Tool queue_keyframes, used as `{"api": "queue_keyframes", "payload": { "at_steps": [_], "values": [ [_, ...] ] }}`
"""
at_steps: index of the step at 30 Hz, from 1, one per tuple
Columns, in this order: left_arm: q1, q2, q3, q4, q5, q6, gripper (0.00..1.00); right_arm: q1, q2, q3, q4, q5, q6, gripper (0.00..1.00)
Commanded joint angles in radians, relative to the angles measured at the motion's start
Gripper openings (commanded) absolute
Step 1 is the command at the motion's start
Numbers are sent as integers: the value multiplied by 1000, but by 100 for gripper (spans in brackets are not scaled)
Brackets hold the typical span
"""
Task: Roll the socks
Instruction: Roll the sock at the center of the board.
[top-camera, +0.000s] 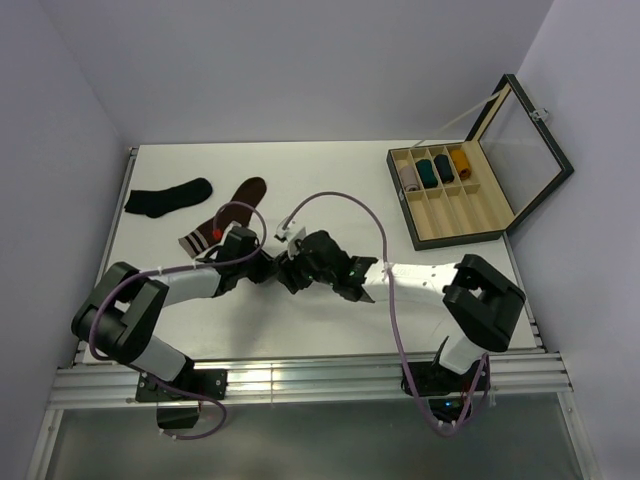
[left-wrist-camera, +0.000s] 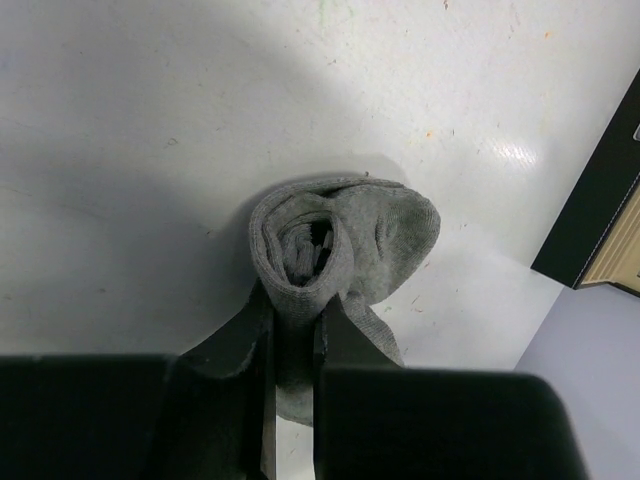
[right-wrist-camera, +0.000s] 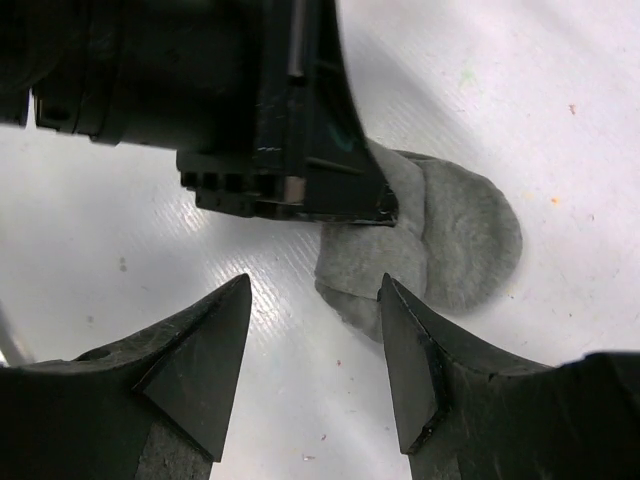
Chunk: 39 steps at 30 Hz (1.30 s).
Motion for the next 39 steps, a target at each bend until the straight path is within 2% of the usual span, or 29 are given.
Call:
{"api": "queue_keyframes", "payload": {
  "at_steps": [1,11,20,22,25,26,27,29,30,33,34,37,39],
  "values": [
    [-1,48,-4,-142,1,57,0,38,44,13,48,125,-108,62],
    [-2,65,19,-149,22,91,0,62,213,53,53,171,-187,64],
    [-2,96,51,-149,59,132,0,62,347,94,-19,206,-168,66],
    [-2,102,59,-149,62,140,0,62,376,108,-35,223,-156,60],
    [-2,98,57,-149,64,145,0,59,382,103,-52,202,-136,42],
    [-2,95,60,-149,62,148,0,56,376,99,-58,187,-130,34],
    [-2,90,62,-149,62,149,1,50,365,93,-59,168,-124,20],
    [-2,84,63,-150,54,154,10,24,345,74,-70,84,-92,4],
    [-1,73,63,-147,51,154,14,12,329,65,-79,55,-82,0],
    [-2,47,63,-144,36,151,30,-45,309,62,-118,-99,-46,0],
    [-1,39,60,-141,30,148,40,-62,304,67,-144,-143,-29,0],
    [-1,7,52,-130,13,138,59,-122,322,100,-219,-277,-12,0],
    [-1,-22,42,-123,-4,129,66,-157,344,146,-263,-375,-10,0]
  ]
}}
